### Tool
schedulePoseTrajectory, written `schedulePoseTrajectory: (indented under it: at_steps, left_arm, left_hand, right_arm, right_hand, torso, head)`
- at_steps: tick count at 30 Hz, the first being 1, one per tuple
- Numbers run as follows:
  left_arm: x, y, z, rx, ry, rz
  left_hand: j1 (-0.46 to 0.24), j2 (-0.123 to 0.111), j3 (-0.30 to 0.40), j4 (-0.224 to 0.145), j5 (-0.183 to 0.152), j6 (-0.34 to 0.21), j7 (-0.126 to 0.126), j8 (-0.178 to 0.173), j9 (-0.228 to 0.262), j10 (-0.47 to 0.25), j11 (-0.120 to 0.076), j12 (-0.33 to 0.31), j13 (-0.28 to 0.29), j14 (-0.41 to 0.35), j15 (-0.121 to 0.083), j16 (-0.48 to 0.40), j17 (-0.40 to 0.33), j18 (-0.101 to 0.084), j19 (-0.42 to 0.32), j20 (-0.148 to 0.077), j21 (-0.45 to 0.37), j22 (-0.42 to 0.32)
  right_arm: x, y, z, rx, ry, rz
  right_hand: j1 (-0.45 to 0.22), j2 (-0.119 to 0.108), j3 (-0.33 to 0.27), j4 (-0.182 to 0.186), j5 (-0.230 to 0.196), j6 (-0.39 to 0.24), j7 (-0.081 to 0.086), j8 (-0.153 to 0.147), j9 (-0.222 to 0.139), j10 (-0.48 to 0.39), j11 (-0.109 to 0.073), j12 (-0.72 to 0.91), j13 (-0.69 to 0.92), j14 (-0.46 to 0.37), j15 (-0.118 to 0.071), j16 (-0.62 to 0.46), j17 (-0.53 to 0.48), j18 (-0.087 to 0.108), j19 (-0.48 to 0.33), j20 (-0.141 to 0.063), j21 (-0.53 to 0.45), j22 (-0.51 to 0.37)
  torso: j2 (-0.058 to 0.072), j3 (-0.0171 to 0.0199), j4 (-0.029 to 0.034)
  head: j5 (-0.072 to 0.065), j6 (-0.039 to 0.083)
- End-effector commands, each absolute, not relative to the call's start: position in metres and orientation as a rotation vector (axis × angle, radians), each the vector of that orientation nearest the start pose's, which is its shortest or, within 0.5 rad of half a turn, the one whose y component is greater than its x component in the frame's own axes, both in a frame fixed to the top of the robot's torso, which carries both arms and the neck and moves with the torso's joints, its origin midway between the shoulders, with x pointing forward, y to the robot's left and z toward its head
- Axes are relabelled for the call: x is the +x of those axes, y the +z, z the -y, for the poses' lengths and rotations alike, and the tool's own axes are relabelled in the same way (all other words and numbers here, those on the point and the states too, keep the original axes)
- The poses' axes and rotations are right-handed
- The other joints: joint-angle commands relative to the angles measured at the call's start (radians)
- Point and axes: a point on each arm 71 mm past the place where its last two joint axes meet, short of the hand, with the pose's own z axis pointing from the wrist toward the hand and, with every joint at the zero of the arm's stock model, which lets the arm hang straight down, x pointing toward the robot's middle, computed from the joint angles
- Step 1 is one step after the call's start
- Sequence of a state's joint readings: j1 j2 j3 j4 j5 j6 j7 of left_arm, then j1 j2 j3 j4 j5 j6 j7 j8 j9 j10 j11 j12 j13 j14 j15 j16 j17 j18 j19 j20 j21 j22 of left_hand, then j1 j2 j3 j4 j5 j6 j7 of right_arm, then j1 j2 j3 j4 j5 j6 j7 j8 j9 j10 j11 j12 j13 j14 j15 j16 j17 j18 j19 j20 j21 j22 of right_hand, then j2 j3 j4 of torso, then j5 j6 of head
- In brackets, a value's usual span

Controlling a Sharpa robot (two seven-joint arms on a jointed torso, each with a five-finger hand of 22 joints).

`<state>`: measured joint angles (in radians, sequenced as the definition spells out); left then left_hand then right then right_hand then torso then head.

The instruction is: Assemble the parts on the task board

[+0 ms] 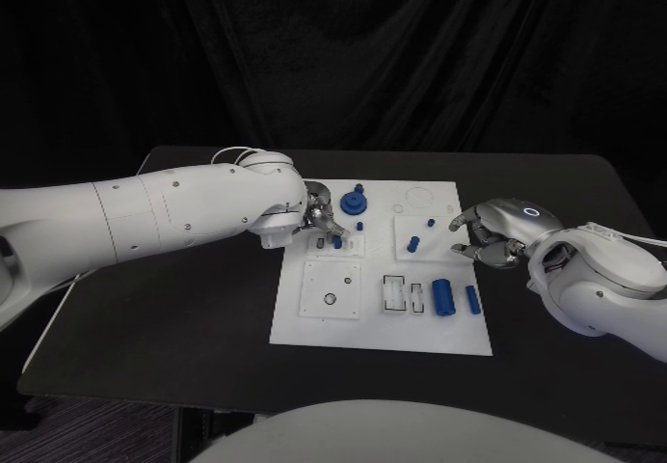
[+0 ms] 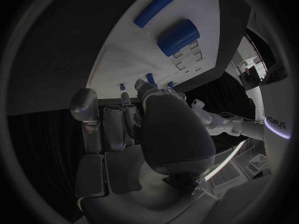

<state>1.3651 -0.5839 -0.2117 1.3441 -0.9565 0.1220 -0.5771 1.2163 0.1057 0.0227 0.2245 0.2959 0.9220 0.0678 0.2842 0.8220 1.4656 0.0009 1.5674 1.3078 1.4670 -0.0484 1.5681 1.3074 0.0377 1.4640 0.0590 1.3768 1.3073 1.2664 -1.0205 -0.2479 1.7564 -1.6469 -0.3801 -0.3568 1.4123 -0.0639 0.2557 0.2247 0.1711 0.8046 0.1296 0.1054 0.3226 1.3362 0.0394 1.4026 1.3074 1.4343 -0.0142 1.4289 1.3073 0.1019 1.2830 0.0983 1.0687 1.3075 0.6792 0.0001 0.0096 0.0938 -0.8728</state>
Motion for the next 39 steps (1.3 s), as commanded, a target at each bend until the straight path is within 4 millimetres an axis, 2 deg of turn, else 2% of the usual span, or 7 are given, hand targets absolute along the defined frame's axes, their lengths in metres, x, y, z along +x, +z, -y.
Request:
schedulePoseTrajectory:
  at_steps: [1,10,15,23,26,34,39]
  left_arm:
    - [0.5087,-0.2162,-0.1435,-0.109,-0.352,-2.381]
    - [0.5081,-0.2182,-0.1431,-0.110,-0.355,-2.383]
    - [0.5077,-0.2192,-0.1433,-0.113,-0.358,-2.382]
    - [0.5066,-0.2200,-0.1430,-0.116,-0.370,-2.376]
    - [0.5062,-0.2200,-0.1434,-0.119,-0.376,-2.372]
    - [0.5061,-0.2195,-0.1466,-0.141,-0.390,-2.348]
    - [0.5051,-0.2189,-0.1479,-0.154,-0.409,-2.327]
  left_hand:
    - [0.009,0.001,0.002,-0.007,0.012,0.006,-0.002,-0.006,-0.002,0.105,-0.005,0.003,0.263,0.104,-0.007,0.003,0.263,0.009,0.004,-0.002,0.006,0.201]
    - [0.018,-0.003,0.027,-0.025,0.065,0.013,-0.005,-0.013,-0.006,0.105,-0.007,0.003,0.263,0.104,-0.009,0.003,0.263,0.010,0.004,-0.004,0.005,0.201]
    - [0.027,-0.006,0.051,-0.039,0.080,0.015,-0.007,-0.015,-0.007,0.105,-0.009,0.003,0.263,0.104,-0.010,0.003,0.263,0.009,0.004,-0.005,0.005,0.201]
    - [0.035,-0.029,0.124,-0.080,0.147,0.027,-0.010,-0.016,-0.005,0.105,-0.013,0.003,0.263,0.104,-0.014,0.003,0.263,0.010,0.004,-0.009,0.004,0.201]
    - [0.038,-0.040,0.153,-0.097,0.149,0.031,-0.012,-0.014,-0.003,0.105,-0.015,0.003,0.263,0.104,-0.016,0.003,0.263,0.009,0.005,-0.010,0.007,0.202]
    - [0.034,-0.077,0.276,-0.177,0.151,0.042,-0.012,-0.011,0.007,0.105,-0.017,0.003,0.263,0.104,-0.019,0.003,0.263,0.008,0.009,-0.014,0.011,0.204]
    - [0.028,-0.088,0.317,-0.207,0.146,0.043,-0.011,-0.007,0.014,0.105,-0.017,0.003,0.263,0.104,-0.019,0.003,0.263,0.007,0.009,-0.014,0.012,0.204]
  right_arm:
    - [0.4238,-0.2080,0.2310,-0.217,0.384,-1.715]
    - [0.4240,-0.2083,0.2306,-0.217,0.382,-1.719]
    - [0.4241,-0.2085,0.2306,-0.217,0.380,-1.720]
    - [0.4244,-0.2089,0.2305,-0.217,0.376,-1.724]
    - [0.4245,-0.2090,0.2304,-0.217,0.373,-1.726]
    - [0.4250,-0.2095,0.2305,-0.215,0.366,-1.731]
    - [0.4251,-0.2095,0.2298,-0.216,0.368,-1.730]
  right_hand:
    - [0.005,0.005,0.008,0.001,0.008,0.006,0.001,-0.007,-0.002,0.000,0.000,0.000,0.037,0.002,0.000,0.004,0.072,0.006,0.004,-0.001,0.001,0.120]
    - [0.007,0.005,0.010,0.000,0.014,0.007,0.001,-0.008,-0.004,0.001,0.001,0.000,0.038,0.001,0.000,0.003,0.071,0.006,0.004,-0.001,0.000,0.120]
    - [0.008,0.005,0.011,-0.001,0.016,0.007,0.001,-0.008,-0.004,0.000,0.001,0.000,0.037,0.001,0.000,0.003,0.071,0.007,0.004,-0.001,-0.002,0.119]
    - [0.008,0.006,0.012,-0.001,0.017,0.008,0.001,-0.008,-0.005,-0.001,0.001,-0.001,0.036,0.000,0.000,0.002,0.070,0.007,0.003,-0.001,-0.003,0.119]
    - [0.009,0.006,0.013,-0.001,0.019,0.008,0.002,-0.008,-0.005,-0.002,0.001,-0.002,0.036,-0.001,0.000,0.002,0.069,0.007,0.002,-0.001,-0.005,0.119]
    - [0.012,0.007,0.016,-0.003,0.024,0.012,0.002,-0.008,-0.007,-0.006,0.001,-0.004,0.032,-0.003,0.000,-0.001,0.065,0.009,-0.003,-0.001,-0.014,0.116]
    - [0.013,0.006,0.017,-0.004,0.026,0.013,0.002,-0.008,-0.007,-0.008,0.002,-0.006,0.030,-0.005,0.001,-0.003,0.063,0.010,-0.005,-0.001,-0.019,0.115]
  torso:
    - [0.000,-0.0003,-0.0001]
    - [0.000,-0.0001,0.0001]
    - [0.000,-0.0002,0.0001]
    - [0.000,-0.0002,0.0002]
    - [0.000,-0.0002,0.0002]
    - [0.000,-0.0002,0.0004]
    - [0.000,-0.0002,0.0000]
  head:
    - [-0.001,0.000]
    - [0.000,0.000]
    - [0.000,0.000]
    - [0.001,0.000]
    - [0.001,0.000]
    - [0.002,0.000]
    - [0.002,0.000]
